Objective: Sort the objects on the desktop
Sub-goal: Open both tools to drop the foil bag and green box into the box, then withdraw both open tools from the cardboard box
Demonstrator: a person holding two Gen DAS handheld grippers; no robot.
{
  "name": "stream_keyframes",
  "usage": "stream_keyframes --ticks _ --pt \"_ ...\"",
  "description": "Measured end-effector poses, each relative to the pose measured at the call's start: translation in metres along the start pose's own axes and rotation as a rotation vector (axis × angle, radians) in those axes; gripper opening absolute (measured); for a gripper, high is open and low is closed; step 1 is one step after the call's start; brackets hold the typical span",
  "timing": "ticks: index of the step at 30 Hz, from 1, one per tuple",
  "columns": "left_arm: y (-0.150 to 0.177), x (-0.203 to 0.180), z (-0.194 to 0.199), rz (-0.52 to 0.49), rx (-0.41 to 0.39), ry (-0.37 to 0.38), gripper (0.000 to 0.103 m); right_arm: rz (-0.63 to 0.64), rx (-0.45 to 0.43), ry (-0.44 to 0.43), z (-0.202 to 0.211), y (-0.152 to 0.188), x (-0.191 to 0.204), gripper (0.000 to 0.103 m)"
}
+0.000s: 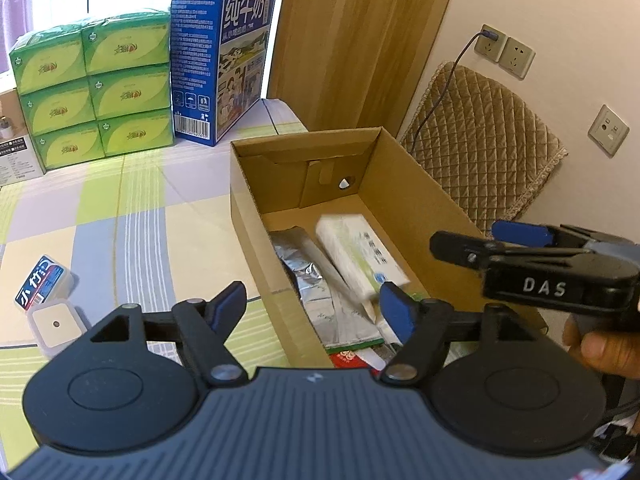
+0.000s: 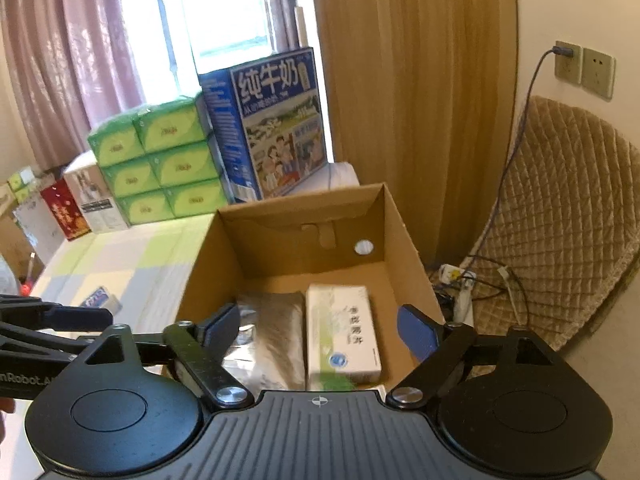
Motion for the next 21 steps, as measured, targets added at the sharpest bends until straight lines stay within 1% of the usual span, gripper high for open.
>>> stream_keyframes --ticks 2,6,7,11,14,19,21 --pt "0.003 0.002 0.002 0.003 0.001 -0.006 0.075 0.01 0.001 0.018 0.003 0.001 0.0 0.083" --pt "0.009 0.004 0.008 0.009 -0.003 -0.015 0.081 -0.001 0.01 0.016 0.009 0.007 -0.002 0.083" --pt "0.01 0.004 0.01 0.01 -0.003 -0.019 0.085 0.0 0.012 0.019 0.011 0.008 -0.002 0.083" --pt "0.018 0.004 0.021 0.012 -0.017 -0.034 0.094 -0.011 0.027 0.022 0.022 0.016 -0.004 0.083" --pt "0.023 0.002 0.03 0.011 -0.028 -0.041 0.096 -0.012 0.032 0.032 0.032 0.02 -0.004 0.086" --pt "0.031 -0.003 0.046 0.015 -0.04 -0.031 0.101 -0.003 0.034 0.045 0.051 0.027 -0.001 0.092" --pt "0.034 -0.006 0.052 0.011 -0.043 -0.029 0.101 0.001 0.034 0.053 0.059 0.029 0.002 0.094"
Point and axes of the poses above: each gripper's, at about its wrist camera, not at the fingertips, and z roughly against the way its jaws point, x to its left, y to its underside, the point moved 4 cm from there along -z, roughly the way its jaws point, and after that the axes turned 3 degrees about x, right-handed, at the moved point
